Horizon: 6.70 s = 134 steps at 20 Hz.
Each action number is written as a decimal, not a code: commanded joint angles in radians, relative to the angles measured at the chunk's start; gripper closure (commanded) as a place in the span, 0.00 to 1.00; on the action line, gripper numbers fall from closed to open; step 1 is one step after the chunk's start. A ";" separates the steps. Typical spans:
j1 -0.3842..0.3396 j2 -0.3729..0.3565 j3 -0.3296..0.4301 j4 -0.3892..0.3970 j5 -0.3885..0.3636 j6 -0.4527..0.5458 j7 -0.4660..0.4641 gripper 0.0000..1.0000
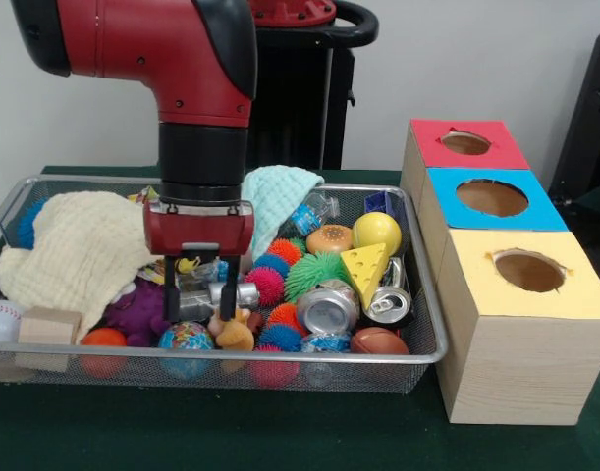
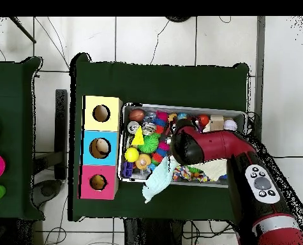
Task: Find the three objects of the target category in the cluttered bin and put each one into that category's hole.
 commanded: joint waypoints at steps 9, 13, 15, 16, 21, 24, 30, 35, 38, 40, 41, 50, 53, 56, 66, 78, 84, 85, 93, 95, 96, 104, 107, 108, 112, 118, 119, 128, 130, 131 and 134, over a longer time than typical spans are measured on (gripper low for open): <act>-0.056 0.039 0.051 0.055 0.014 0.183 -0.058 0.00; -0.073 0.011 0.064 0.091 0.022 0.186 -0.058 0.00; -0.071 -0.008 0.066 0.108 0.024 0.188 -0.054 0.00; -0.072 -0.015 0.068 0.113 0.026 0.190 -0.054 0.00; -0.076 -0.036 0.076 0.138 0.027 0.192 -0.055 0.00; -0.060 -0.037 0.072 0.141 0.029 0.189 -0.040 0.00; -0.046 -0.029 0.077 0.142 0.038 0.176 -0.018 0.00; -0.045 -0.014 0.086 0.141 0.044 0.151 -0.003 0.00; -0.047 -0.005 0.095 0.135 0.047 0.123 0.013 0.00; -0.048 -0.003 0.100 0.131 0.049 0.122 0.011 0.00; -0.044 -0.005 0.097 0.132 0.048 0.117 0.019 0.00; -0.029 0.008 0.111 0.123 0.057 0.074 0.049 0.00; -0.021 0.012 0.115 0.111 0.062 0.079 0.048 0.00; -0.025 0.028 0.133 0.094 0.072 0.096 0.032 0.00; -0.048 0.041 0.141 0.080 0.063 0.089 0.014 0.00; -0.020 -0.010 0.073 0.044 0.028 0.122 0.006 0.00; 0.011 -0.017 0.043 0.021 0.026 0.118 0.029 0.00; 0.017 -0.020 0.034 0.031 0.024 0.104 0.041 0.00; 0.047 -0.006 0.001 0.043 0.032 0.061 0.081 0.00; 0.042 -0.002 0.001 0.042 0.031 0.054 0.079 0.00; 0.041 0.000 0.000 0.042 0.031 0.049 0.080 0.00; 0.039 0.012 -0.007 0.029 0.030 0.025 0.084 0.00; 0.045 0.018 -0.013 0.016 0.028 0.026 0.080 0.00; 0.042 0.021 -0.011 0.012 0.027 0.027 0.075 0.00; 0.035 0.028 -0.002 -0.008 0.023 0.040 0.049 0.00; 0.026 0.033 0.006 -0.003 0.030 0.042 0.047 0.00; 0.028 0.034 0.006 -0.001 0.031 0.039 0.052 0.00; 0.022 0.046 0.006 0.008 0.035 0.027 0.062 0.00; 0.020 0.050 0.005 0.009 0.034 0.022 0.065 0.00; 0.022 0.053 0.003 0.008 0.034 0.021 0.067 0.00; 0.017 0.060 0.006 0.009 0.036 0.026 0.062 0.00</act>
